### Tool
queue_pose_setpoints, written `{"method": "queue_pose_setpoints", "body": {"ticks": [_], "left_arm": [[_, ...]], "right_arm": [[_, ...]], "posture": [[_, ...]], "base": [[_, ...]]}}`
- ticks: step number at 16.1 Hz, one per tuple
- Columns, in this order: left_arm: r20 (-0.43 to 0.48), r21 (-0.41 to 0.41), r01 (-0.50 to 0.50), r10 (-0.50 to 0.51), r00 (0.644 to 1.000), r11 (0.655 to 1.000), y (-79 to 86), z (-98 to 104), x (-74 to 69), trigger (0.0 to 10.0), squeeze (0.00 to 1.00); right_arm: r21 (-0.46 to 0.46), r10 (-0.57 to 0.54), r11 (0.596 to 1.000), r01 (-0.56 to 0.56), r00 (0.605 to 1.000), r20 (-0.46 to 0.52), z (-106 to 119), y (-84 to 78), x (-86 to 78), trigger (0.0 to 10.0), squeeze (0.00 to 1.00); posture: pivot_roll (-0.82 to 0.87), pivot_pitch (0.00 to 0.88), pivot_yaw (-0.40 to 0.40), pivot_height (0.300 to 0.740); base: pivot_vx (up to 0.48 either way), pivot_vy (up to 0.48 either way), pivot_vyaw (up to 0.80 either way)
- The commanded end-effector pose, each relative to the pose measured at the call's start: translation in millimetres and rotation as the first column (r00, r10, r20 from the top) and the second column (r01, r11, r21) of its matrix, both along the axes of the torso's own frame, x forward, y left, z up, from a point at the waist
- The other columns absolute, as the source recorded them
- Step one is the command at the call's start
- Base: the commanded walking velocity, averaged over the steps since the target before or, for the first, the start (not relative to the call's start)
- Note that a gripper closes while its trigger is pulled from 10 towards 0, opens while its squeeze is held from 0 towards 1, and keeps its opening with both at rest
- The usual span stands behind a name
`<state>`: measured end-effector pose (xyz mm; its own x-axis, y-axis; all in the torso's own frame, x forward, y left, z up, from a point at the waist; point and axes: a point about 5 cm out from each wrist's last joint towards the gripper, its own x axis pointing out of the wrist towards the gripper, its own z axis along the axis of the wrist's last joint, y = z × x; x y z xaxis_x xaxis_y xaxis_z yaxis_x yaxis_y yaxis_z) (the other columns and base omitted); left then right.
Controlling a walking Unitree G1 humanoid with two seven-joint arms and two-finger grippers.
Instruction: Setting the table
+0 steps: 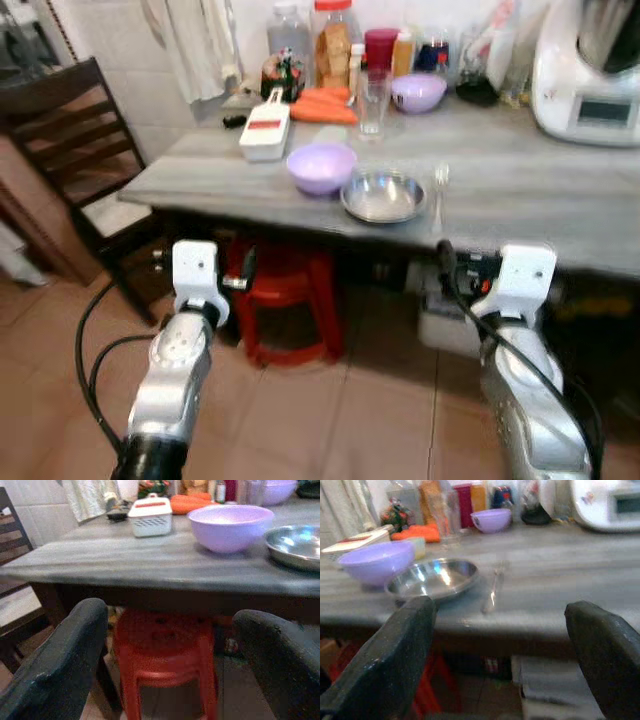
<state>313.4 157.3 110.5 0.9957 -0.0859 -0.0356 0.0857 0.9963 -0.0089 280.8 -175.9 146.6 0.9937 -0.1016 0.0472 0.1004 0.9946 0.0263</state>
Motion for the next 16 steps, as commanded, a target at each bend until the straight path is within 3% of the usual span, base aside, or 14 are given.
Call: {"method": "queue_pose_setpoints", "body": {"ticks": [1, 5, 16], "left_arm": [[0.013, 0.010, -0.001, 0.001, 1.000, 1.000, 1.1, 4.2, 1.9, 10.0, 0.00], [0.013, 0.010, 0.005, -0.005, 1.000, 1.000, -0.3, 4.0, 1.8, 10.0, 0.00], [0.054, -0.031, 0.112, -0.110, 0.992, 0.993, -9.4, 7.7, -2.8, 10.0, 0.00]], "right_arm": [[0.006, -0.010, 1.000, 0.010, 1.000, 0.010, 2.7, -2.2, 0.2, 10.0, 0.00], [0.008, -0.027, 1.000, 0.027, 1.000, 0.009, 2.8, -4.0, -0.6, 10.0, 0.00], [0.011, -0.031, 0.999, 0.030, 0.999, 0.013, 3.9, -5.4, -1.0, 10.0, 0.00]], "posture": [[-0.12, 0.023, 0.097, 0.740], [-0.12, 0.025, 0.098, 0.740], [-0.13, 0.029, 0.084, 0.740]], "base": [[-0.311, 0.000, 0.00], [-0.300, 0.000, 0.00], [0.000, 0.000, 0.00]]}}
